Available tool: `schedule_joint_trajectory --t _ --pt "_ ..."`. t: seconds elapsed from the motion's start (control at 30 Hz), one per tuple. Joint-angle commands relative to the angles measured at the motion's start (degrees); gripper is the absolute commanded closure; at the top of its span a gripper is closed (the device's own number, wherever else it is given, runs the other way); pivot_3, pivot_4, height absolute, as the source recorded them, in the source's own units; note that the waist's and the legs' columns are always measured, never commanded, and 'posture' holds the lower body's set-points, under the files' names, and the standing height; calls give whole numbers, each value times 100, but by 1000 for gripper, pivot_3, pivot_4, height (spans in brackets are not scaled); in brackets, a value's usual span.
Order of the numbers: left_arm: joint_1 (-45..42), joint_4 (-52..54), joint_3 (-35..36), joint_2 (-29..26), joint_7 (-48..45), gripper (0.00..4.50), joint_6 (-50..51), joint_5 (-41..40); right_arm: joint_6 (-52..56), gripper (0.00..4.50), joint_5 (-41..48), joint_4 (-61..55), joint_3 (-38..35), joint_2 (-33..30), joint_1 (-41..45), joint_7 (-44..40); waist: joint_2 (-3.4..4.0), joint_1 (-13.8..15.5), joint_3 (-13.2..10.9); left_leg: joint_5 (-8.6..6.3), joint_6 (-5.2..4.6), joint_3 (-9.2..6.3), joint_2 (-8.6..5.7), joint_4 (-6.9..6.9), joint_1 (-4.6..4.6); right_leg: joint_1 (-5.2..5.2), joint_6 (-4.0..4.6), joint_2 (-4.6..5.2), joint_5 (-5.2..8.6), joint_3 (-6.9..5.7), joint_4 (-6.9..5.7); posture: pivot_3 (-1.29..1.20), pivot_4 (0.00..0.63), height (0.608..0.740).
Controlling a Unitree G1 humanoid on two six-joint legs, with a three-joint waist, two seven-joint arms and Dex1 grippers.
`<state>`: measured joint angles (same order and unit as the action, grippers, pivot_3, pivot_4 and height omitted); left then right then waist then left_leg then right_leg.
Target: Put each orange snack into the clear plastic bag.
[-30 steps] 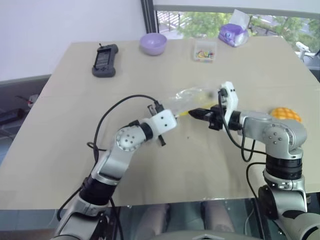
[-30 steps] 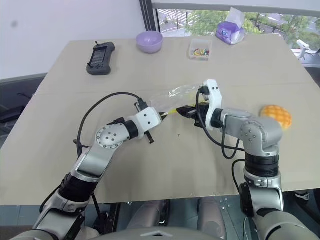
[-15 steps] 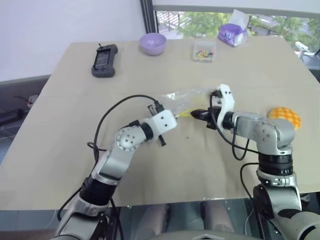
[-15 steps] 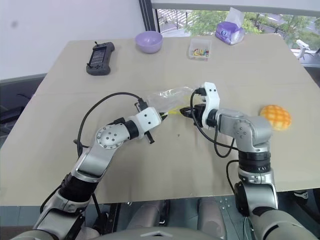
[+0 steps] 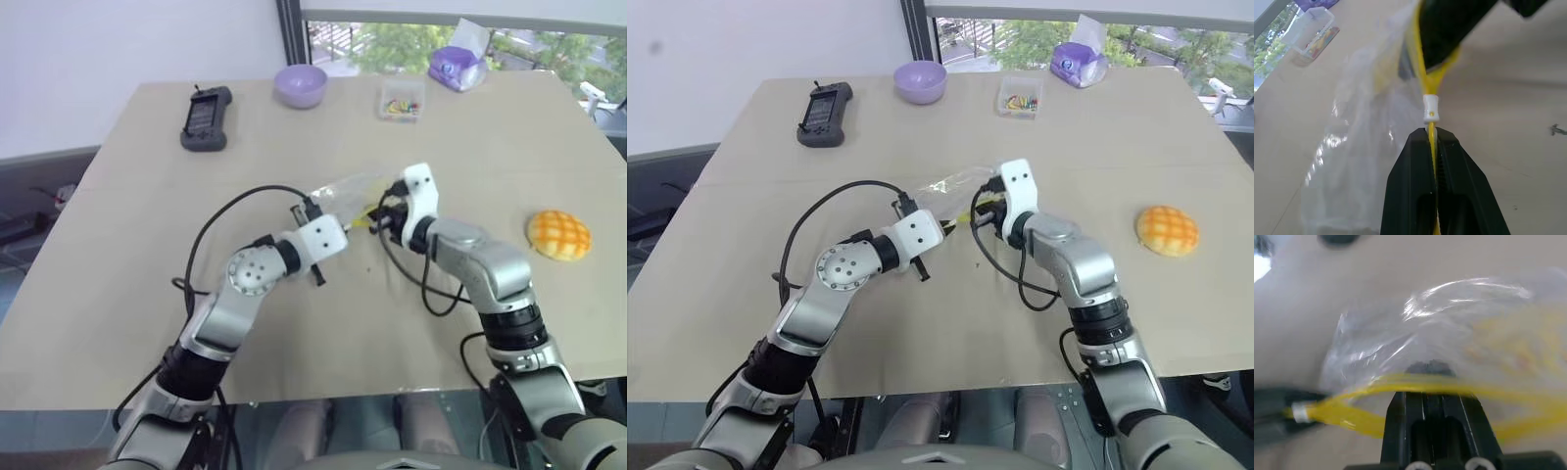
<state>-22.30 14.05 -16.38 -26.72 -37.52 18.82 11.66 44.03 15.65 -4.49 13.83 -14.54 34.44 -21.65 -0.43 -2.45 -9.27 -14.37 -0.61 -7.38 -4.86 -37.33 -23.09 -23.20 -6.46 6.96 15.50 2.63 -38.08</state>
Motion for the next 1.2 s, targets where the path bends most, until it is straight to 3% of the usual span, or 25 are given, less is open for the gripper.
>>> schedule_joint_trajectory --t 0.03,0.4,0.5,0.77,1.0,1.2 --pt "-104 48 -29 -19 -66 4500 -189 -42 -692 4481 -214 11 186 -45 0 -388 0 -14 0 0 0 1 2 0 0 1 0 -3 0 0 0 0 150 740" --pt "-175 -78 -22 -22 -184 4500 -388 -47 -4486 4481 -2673 1602 1258 -1091 434 -774 -1 -2 0 0 1 1 2 -3 2 0 0 -5 0 0 1 0 150 740" --pt "-193 -110 -21 -18 -196 4500 -431 -37 -5102 3643 -3213 2029 1347 -1213 605 -626 -1 -11 0 1 2 5 3 -2 2 2 0 -6 0 2 1 0 150 740" --pt "-179 -118 -15 8 -197 4500 -453 -22 -5738 38 -4222 2529 1377 -1349 823 -295 -1 3 0 2 3 5 3 -3 2 3 0 -6 0 3 2 0 150 740" --pt "-210 -169 -2 16 -185 4500 -493 -11 -5718 38 -4564 2656 1257 -1416 834 -172 -2 2 0 3 5 6 3 -3 6 7 0 -7 0 4 1 0 150 740" --pt "-153 -142 48 6 -137 4500 -454 7 -5443 38 -3498 1713 641 -1878 480 -1325 -3 6 0 3 5 4 3 -3 4 8 0 -6 0 3 4 0 150 740"
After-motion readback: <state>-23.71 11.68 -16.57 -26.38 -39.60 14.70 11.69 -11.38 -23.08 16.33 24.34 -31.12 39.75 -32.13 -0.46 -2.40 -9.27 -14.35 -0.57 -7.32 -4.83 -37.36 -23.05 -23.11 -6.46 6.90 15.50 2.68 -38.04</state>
